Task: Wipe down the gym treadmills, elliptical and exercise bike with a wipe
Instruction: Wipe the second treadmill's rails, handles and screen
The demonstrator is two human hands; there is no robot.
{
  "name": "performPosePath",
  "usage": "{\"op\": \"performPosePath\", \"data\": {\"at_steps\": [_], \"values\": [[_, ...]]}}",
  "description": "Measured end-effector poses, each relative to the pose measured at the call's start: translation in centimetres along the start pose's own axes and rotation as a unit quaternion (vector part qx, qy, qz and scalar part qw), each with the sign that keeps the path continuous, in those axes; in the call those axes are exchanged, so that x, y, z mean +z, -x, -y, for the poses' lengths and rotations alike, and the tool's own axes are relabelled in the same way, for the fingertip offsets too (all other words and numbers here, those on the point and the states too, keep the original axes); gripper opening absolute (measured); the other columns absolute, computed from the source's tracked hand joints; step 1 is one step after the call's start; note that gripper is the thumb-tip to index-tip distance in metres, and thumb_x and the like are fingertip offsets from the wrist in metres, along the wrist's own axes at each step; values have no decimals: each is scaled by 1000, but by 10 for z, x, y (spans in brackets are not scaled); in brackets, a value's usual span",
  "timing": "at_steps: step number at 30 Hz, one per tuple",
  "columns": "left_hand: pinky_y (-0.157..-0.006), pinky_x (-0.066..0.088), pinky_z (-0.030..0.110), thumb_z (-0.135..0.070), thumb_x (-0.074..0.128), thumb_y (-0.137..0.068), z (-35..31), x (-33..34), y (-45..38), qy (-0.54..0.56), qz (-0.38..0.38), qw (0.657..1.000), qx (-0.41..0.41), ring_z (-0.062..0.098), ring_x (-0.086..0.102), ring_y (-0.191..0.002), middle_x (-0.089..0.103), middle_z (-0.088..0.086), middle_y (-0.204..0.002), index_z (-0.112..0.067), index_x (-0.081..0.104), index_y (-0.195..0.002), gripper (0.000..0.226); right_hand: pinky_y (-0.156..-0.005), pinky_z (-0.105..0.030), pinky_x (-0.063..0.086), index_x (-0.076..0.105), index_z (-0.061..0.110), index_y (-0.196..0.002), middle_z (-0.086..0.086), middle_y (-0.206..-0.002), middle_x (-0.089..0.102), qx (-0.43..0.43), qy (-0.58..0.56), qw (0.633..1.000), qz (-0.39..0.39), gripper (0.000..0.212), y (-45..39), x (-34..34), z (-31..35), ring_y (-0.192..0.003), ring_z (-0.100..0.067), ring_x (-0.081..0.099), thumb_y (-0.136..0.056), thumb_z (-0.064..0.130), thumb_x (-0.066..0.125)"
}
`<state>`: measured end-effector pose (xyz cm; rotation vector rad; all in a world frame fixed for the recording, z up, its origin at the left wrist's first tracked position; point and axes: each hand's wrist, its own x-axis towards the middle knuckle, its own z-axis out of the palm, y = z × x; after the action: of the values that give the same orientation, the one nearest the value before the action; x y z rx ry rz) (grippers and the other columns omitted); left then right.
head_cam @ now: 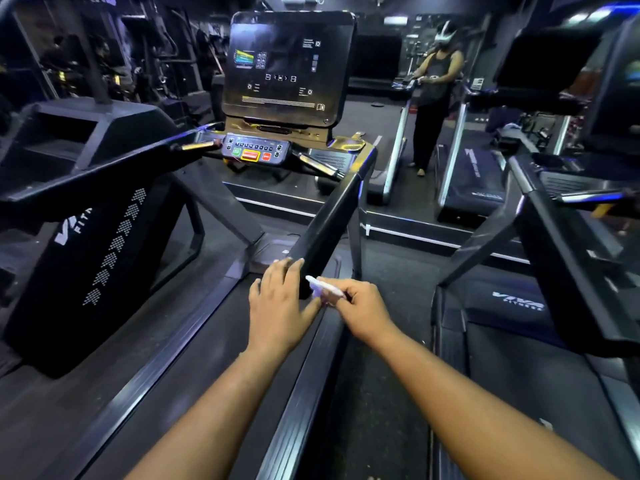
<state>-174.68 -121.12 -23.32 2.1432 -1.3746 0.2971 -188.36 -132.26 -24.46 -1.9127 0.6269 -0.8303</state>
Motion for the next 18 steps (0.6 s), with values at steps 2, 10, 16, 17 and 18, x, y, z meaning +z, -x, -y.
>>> {"op": "performPosePath", "data": {"at_steps": [2, 10, 16, 17, 18], "values": [[-101, 44, 42, -59, 64, -89, -18, 4, 4, 33, -34, 999, 22, 18, 49, -131, 56, -6, -137, -27, 54, -137, 58, -80, -42, 63, 73, 14, -117, -5, -104, 77, 75, -87, 992, -47, 21, 11, -13, 1, -96, -23, 74, -97, 17, 68], [-67, 53, 31, -22, 70, -96, -97, 43, 4, 454, 195, 861, -117, 8, 65, -70, 75, -4, -78, -15, 74, -90, 10, -62, -37, 62, 64, 6, -116, -18, -106, 74, 178, -250, 940, -147, 19, 60, -92, 4, -85, -27, 72, -97, 9, 65], [-65, 55, 34, -24, 63, -102, -159, 65, 9, 549, 280, 771, -163, 15, 67, -73, 74, 4, -84, -13, 68, -98, 13, -77, -45, 60, 67, 4, -110, -18, -106, 75, 206, -243, 929, -190, 14, 101, -152, -13, -93, -33, 73, -98, 10, 64], [-62, 55, 31, -22, 64, -101, -173, 69, 12, 558, 309, 755, -155, 15, 68, -74, 75, 7, -88, -9, 68, -104, 14, -82, -49, 57, 68, 3, -109, -20, -105, 75, 210, -237, 926, -207, 13, 110, -163, -18, -94, -35, 72, -98, 9, 63], [-59, 54, 28, -19, 66, -99, -183, 73, 15, 563, 332, 744, -139, 15, 68, -73, 74, 10, -90, -6, 67, -108, 16, -84, -51, 56, 69, 3, -106, -21, -103, 75, 210, -232, 923, -224, 12, 117, -170, -21, -93, -36, 71, -99, 8, 62]]}}
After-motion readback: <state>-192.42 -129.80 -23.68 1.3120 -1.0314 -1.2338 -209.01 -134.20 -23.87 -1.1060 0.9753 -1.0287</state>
